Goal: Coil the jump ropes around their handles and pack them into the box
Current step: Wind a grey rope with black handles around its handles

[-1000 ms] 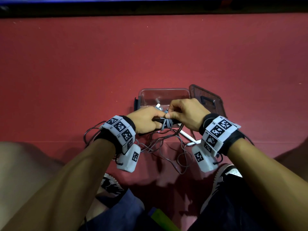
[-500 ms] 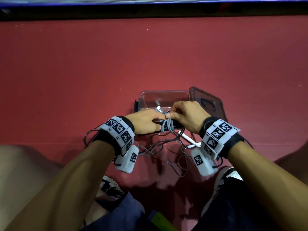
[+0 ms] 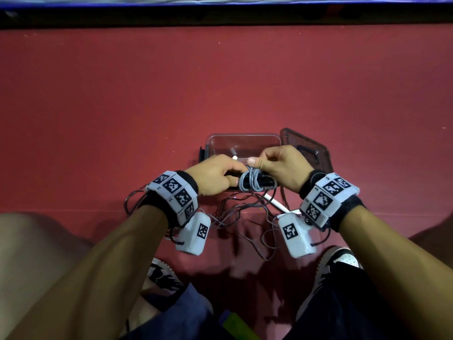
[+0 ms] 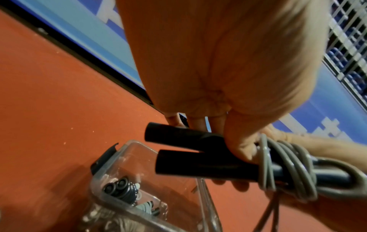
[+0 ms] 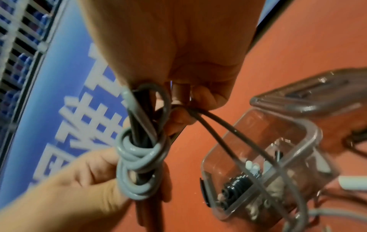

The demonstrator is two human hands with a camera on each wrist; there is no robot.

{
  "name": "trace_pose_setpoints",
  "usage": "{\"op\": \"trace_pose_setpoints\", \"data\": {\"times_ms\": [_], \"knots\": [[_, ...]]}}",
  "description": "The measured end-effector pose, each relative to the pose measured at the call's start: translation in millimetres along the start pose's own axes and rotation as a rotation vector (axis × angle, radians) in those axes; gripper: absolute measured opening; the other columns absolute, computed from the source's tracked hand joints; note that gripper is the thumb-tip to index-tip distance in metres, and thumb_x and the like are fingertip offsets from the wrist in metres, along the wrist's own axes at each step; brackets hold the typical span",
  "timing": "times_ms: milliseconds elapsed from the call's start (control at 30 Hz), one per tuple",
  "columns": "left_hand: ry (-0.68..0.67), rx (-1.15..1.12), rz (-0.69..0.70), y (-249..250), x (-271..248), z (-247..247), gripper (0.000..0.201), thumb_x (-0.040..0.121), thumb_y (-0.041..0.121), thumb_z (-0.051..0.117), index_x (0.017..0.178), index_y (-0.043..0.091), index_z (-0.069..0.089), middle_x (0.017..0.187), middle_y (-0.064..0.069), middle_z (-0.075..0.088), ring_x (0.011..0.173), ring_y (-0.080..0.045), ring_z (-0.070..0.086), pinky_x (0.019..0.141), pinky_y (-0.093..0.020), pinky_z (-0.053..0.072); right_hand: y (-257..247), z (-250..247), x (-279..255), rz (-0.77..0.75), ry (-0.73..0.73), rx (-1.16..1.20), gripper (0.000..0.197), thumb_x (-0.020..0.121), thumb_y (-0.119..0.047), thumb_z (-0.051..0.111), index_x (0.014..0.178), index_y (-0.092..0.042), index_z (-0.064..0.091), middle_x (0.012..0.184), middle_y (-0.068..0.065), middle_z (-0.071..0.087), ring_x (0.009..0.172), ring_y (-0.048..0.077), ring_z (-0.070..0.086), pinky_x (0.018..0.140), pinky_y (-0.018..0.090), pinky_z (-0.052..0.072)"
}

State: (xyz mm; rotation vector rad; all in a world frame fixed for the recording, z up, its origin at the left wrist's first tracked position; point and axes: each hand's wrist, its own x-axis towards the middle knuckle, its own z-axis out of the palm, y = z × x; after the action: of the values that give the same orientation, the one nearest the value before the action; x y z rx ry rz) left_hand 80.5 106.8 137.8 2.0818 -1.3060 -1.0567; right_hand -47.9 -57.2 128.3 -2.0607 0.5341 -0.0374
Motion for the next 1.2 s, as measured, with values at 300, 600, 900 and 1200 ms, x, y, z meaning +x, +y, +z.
{"op": "trace_pose_setpoints", "data": {"times_ms": [300,600,900,1200], "knots": [[0.046,-0.27,0.098,-1.3,-2.2,-7.3,0.029,0.097,0.009,0.065,0.111,0.034,0.072,0.106,0.019,0.073,0.1,0.002,0.065,0.103,-0.034,0.047,-4.7,-1.8,-6.5,0.057,-0.1,0.566,0.028,0.099,-0.018,0.059,0.073,-0.01,0.066,0.066,-0.002,0.065,0.058,0.005,0.058,0.061,0.016,0.048],[0.18,-0.499,0.084,-8.6,-1.1,-1.9,0.022,0.096,0.013,0.064,0.108,0.029,0.074,0.107,0.002,0.077,0.102,-0.012,0.069,0.105,-0.041,0.049,-3.3,6.0,-10.9,0.151,-0.078,0.482,0.029,0.103,-0.008,0.049,0.084,-0.009,0.071,0.077,0.011,0.067,0.056,0.015,0.056,0.054,0.025,0.039],[0.379,-0.098,-0.039,-14.3,6.0,0.2,0.016,0.097,0.031,0.062,0.11,0.033,0.072,0.105,0.013,0.075,0.107,-0.015,0.068,0.105,-0.051,0.047,-9.6,19.0,-16.4,0.153,-0.202,0.263,0.018,0.103,-0.005,0.048,0.092,-0.005,0.062,0.083,0.007,0.068,0.055,-0.002,0.06,0.05,0.015,0.045],[0.424,0.288,-0.033,-8.1,5.6,4.7,0.022,0.097,0.037,0.059,0.114,0.036,0.074,0.082,0.005,0.075,0.09,-0.024,0.065,0.103,-0.035,0.031,-16.9,20.4,-15.2,0.197,-0.189,0.099,0.047,0.104,-0.04,0.046,0.084,-0.003,0.066,0.074,0.012,0.073,0.069,0.03,0.07,0.067,0.045,0.052]]}}
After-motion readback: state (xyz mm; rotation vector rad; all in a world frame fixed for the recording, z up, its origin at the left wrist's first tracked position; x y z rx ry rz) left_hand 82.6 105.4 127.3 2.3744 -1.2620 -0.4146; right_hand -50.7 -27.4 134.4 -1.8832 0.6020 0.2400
